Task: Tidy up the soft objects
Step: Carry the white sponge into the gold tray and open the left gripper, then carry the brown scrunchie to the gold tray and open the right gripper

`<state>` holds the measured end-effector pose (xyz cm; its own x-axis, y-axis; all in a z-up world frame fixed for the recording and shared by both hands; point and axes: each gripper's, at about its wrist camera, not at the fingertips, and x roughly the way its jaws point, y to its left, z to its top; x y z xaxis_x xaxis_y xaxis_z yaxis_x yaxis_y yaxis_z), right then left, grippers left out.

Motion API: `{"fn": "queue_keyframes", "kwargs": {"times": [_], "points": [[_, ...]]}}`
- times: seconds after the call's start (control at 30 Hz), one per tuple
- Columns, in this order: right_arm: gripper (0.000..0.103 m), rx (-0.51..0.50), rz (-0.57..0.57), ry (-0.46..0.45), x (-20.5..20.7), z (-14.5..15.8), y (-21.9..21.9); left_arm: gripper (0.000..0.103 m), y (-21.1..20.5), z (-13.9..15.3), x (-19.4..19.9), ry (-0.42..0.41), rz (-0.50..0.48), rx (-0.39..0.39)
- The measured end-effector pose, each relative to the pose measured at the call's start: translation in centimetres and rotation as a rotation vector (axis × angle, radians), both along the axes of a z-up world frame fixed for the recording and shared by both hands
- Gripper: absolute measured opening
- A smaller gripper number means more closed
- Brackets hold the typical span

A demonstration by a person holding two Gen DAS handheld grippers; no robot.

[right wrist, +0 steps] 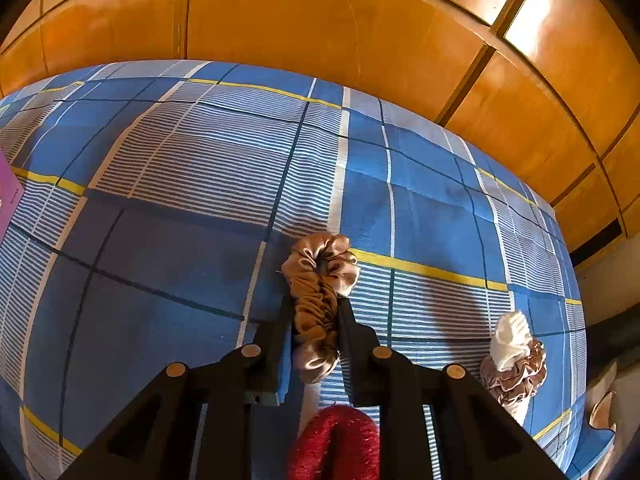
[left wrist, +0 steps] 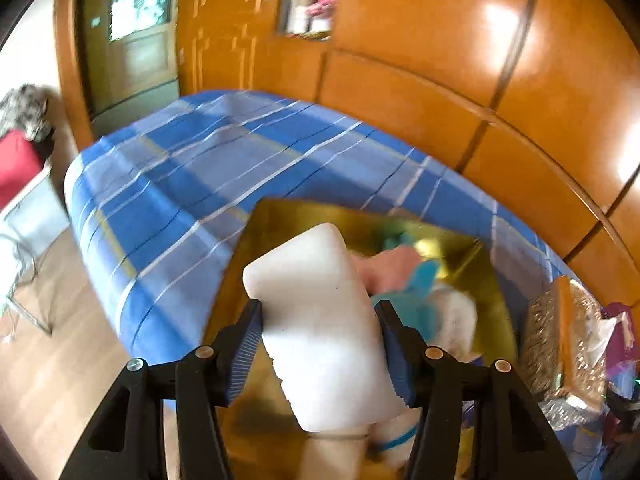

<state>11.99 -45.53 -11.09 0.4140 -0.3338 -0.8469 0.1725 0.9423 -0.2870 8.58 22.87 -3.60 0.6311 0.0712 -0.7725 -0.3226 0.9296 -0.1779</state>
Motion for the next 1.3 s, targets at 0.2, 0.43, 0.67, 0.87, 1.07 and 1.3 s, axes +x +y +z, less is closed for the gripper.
{"fn": "queue_keyframes", "kwargs": {"times": [0.2,0.43,0.67,0.87,1.07,1.3], "points": [[0.018,-0.063,-0.025,0.017,0.2,-0.3,1.2,0.071,0.9,-2.8,-1.8,0.072,0.004,0.015],[0.018,-0.129,-0.077,0.033,0.4,-0.4,2.2,0.087,0.0,-3.8,-3.1,0.081,-0.012,0.025],[0.018,-0.208,-0.102,0.055,0.8,-0.6,3.3,0.090,-1.4,-2.3,-5.4,0.018,0.016,0.112],[0.017,-0.187,-0.154,0.047,0.8,-0.4,3.2,0.090,-2.1,-0.9,-7.2,-0.061,0.019,0.118],[0.017,-0.080,-0.190,-0.012,-0.3,0.2,2.6,0.090,-3.6,0.0,-8.1,-0.110,-0.005,0.153],[0.017,-0.105,-0.185,-0.014,-0.4,0.0,3.2,0.099,-5.7,0.3,-9.0,-0.143,-0.043,0.200]]}}
